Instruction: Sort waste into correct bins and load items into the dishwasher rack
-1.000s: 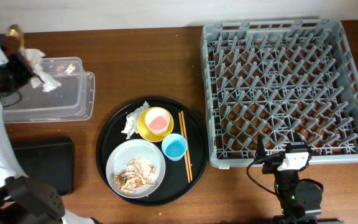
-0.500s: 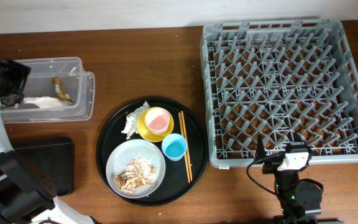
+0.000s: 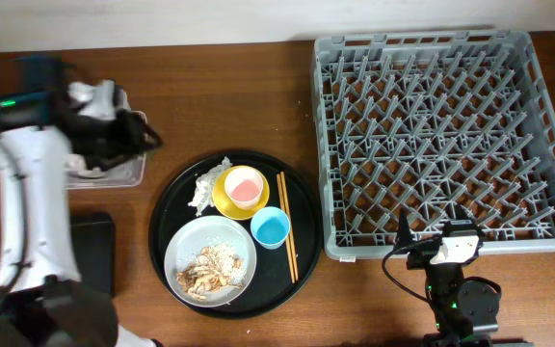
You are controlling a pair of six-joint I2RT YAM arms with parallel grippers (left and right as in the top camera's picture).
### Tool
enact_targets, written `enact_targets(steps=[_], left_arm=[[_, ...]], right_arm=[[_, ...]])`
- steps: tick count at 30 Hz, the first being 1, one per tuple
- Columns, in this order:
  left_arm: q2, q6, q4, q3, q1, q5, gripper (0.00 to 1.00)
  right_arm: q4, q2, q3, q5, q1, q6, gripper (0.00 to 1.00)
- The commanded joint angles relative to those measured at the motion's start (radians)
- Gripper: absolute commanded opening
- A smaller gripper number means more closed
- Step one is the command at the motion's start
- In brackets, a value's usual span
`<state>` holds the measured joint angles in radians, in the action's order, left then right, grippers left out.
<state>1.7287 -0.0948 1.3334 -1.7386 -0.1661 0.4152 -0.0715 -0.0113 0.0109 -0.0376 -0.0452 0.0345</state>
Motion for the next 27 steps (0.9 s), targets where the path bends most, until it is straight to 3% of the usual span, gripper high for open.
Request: enact_targets(steps=[1,7,17,22,25,27], left_arm=[[0.017,-0.101,-0.06,0.08,0.16,-0.348,0.5],[0.087,-0.103,-0.139,0.193,0.242,-0.328,0.36],[0.123,-0.121,-0.541,0.568,0.277,-0.326,0.38],[0.123,-0.114,-0.642,0.632,0.323,-0.341,0.37],[0.122,-0.114,-0.629,0.615,0.325,-0.461,0.01],[0.115,-0.119,-0.546,0.54,0.294,-0.462,0.01]], right_arm=[[-0.007,0.006,-0.005,-0.012,0.007,0.003,0.98],[-0.007,0.006,-0.005,-0.012,0.007,0.003,0.98],[-0.007,0.006,-0.005,-0.012,0.007,0.003,0.98],[-0.007,0.006,-0.005,-0.012,0.007,0.003,0.98],[-0.007,0.006,-0.005,-0.012,0.007,0.003,0.98],[-0.007,0.006,-0.005,-0.012,0.007,0.003,0.98]])
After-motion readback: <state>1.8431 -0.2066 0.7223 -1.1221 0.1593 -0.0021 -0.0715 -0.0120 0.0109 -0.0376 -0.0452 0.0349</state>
